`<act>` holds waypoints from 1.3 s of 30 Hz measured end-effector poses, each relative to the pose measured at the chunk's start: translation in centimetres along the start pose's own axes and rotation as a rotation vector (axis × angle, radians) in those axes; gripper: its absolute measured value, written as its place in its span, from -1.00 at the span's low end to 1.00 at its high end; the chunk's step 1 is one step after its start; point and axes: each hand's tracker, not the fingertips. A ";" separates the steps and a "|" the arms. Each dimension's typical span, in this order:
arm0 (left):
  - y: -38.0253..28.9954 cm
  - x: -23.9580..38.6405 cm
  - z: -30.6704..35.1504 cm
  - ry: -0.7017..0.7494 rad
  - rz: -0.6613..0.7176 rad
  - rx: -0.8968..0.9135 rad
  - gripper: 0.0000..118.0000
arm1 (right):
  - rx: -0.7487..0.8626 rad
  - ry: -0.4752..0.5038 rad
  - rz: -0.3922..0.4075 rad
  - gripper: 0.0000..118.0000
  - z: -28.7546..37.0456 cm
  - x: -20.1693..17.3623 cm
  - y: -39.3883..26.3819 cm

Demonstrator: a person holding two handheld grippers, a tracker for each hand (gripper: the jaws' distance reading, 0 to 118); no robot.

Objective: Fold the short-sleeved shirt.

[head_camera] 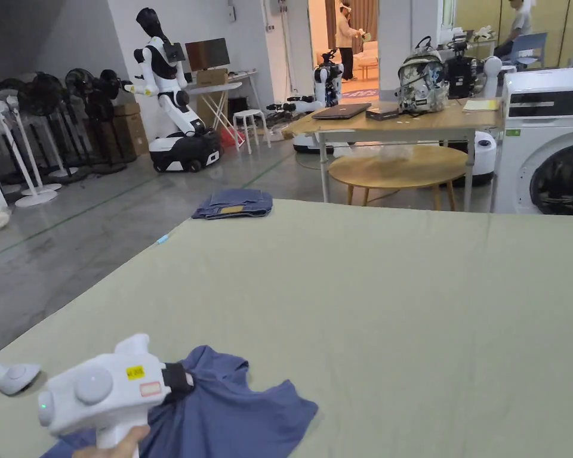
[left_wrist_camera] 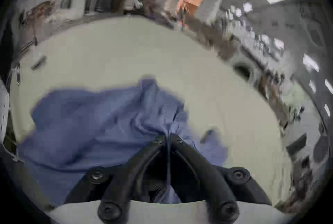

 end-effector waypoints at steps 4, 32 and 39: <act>8.0 5.1 6.1 0.004 -0.153 0.161 -1.00 | 0.026 -0.045 -0.018 -1.00 1.9 1.5 -0.2; -41.1 48.1 -2.1 -0.827 -0.748 -0.580 -1.00 | 0.048 -0.505 -0.270 -1.00 15.0 11.8 -4.5; -40.3 46.0 3.5 -0.966 -0.749 -0.462 -0.35 | 0.022 -0.504 -0.284 -1.00 16.0 11.8 -4.7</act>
